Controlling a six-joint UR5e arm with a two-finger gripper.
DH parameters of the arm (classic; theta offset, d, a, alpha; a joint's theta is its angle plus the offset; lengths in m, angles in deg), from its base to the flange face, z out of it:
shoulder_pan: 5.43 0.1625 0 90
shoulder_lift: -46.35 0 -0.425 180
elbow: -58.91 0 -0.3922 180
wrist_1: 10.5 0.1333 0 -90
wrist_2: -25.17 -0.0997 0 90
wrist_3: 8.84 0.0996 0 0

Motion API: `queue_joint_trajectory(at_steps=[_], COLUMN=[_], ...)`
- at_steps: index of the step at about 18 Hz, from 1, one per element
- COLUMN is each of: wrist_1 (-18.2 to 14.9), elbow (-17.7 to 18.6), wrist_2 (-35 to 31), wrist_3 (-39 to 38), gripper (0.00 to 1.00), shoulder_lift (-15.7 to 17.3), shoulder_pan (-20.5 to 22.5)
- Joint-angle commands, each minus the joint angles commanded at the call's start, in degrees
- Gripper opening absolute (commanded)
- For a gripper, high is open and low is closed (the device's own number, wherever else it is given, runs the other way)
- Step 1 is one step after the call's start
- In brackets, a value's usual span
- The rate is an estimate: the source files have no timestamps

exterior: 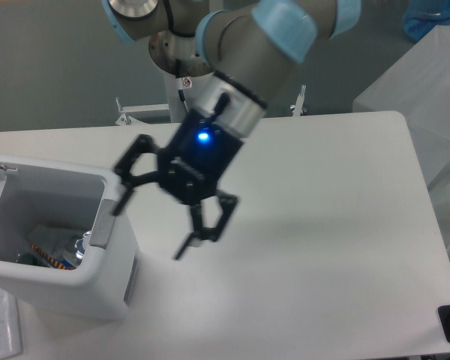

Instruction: Place the trash in the trash can

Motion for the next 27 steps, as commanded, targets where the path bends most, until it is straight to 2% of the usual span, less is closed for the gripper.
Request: queue_joint_trajectory(at_steps=[7,10,12,15,17,21,24,27], wrist_1=[-0.88,-2.89,-5.44,-11.67,-15.89,-23.28,-26.53,-27.60], elbow=[0.88,1.41,1.23,-0.17,-1.83,-4.48,-4.48,-4.48], wrist_2=[-25.05,-27.10,-27.10,-27.27,-30.33,-36.94,-38.61,-40.10], wrist_3=[8.10,10.99,13.46,19.94,24.00,24.28,24.37,24.54], gripper=[1.00,1.00,1.00,1.00,1.00,1.00,1.00,1.00], shoulder_lift=[-0.26,-0.17,0.09,0.35,0.44,0.18,0.26,0.26], shoulder_pan=[0.00,0.61,2.19,3.61,3.52,3.08,3.08,3.17])
